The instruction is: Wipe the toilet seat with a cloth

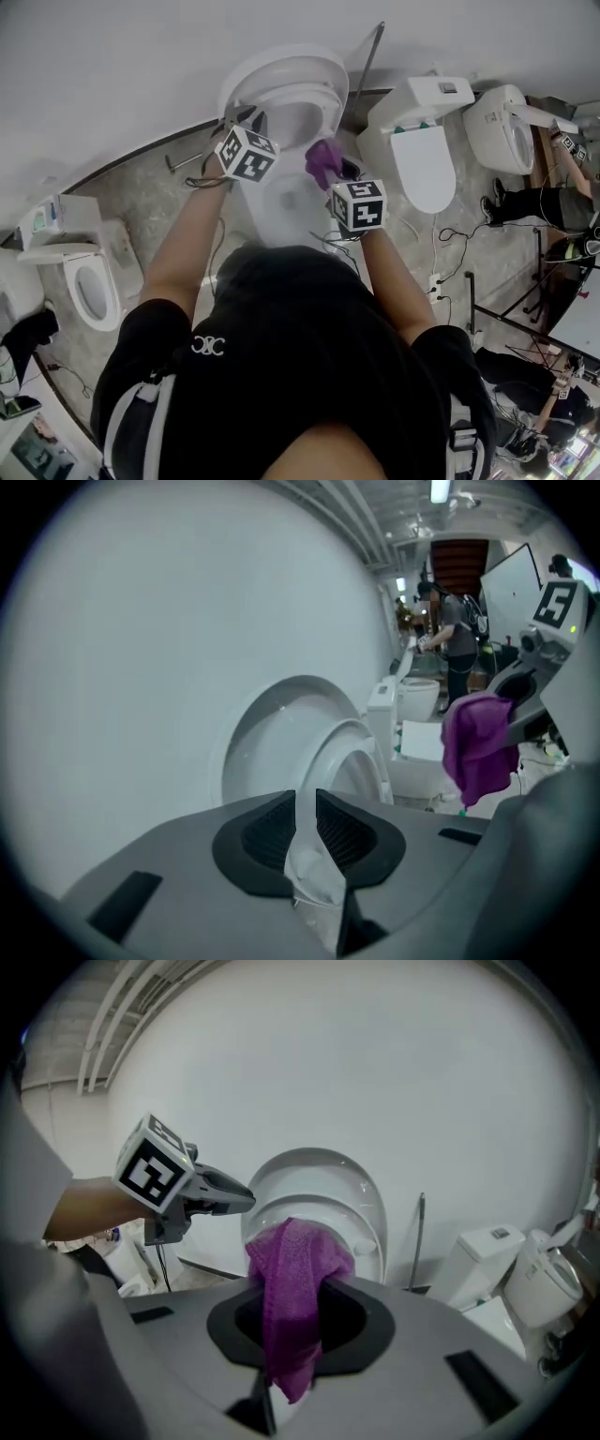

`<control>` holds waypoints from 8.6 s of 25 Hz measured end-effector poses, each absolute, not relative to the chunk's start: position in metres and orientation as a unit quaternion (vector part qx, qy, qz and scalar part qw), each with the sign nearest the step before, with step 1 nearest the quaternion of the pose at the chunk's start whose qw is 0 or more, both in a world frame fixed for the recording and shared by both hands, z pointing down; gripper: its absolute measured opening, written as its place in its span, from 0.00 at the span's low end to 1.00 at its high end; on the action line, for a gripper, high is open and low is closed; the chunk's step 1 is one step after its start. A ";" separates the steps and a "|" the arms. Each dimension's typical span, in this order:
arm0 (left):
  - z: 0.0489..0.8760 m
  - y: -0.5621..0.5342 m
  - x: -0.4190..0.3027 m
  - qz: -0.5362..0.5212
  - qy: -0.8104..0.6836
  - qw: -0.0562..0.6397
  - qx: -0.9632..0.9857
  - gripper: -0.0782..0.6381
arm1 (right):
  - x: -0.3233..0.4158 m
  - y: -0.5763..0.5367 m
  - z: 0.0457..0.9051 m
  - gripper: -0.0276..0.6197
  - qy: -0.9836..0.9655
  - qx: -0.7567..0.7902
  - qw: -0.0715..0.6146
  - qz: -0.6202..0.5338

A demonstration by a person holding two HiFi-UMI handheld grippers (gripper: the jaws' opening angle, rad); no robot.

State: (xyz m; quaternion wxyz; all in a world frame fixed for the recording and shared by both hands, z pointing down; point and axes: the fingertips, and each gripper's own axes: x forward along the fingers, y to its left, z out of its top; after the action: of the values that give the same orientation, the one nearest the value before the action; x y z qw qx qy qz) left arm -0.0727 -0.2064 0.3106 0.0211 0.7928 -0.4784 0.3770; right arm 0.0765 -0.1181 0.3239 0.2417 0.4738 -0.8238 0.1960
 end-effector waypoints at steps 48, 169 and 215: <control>0.351 -0.147 0.024 0.596 -0.104 0.122 0.787 0.25 | 0.220 -0.069 0.329 0.14 -0.820 0.489 0.195 0.223; 0.758 0.087 0.027 0.390 -0.366 0.399 0.745 0.12 | 0.014 -0.161 0.793 0.14 -0.855 0.347 0.280 0.266; 0.767 0.090 0.089 0.411 -0.316 0.382 0.765 0.12 | 0.191 -0.115 0.801 0.14 -0.837 0.309 0.413 0.185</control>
State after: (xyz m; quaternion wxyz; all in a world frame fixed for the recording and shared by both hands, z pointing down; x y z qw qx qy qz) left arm 0.0895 0.0895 0.7668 0.3823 0.7650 -0.3158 0.4109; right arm 0.1907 -0.1146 0.8007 0.4130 0.3088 -0.8367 0.1846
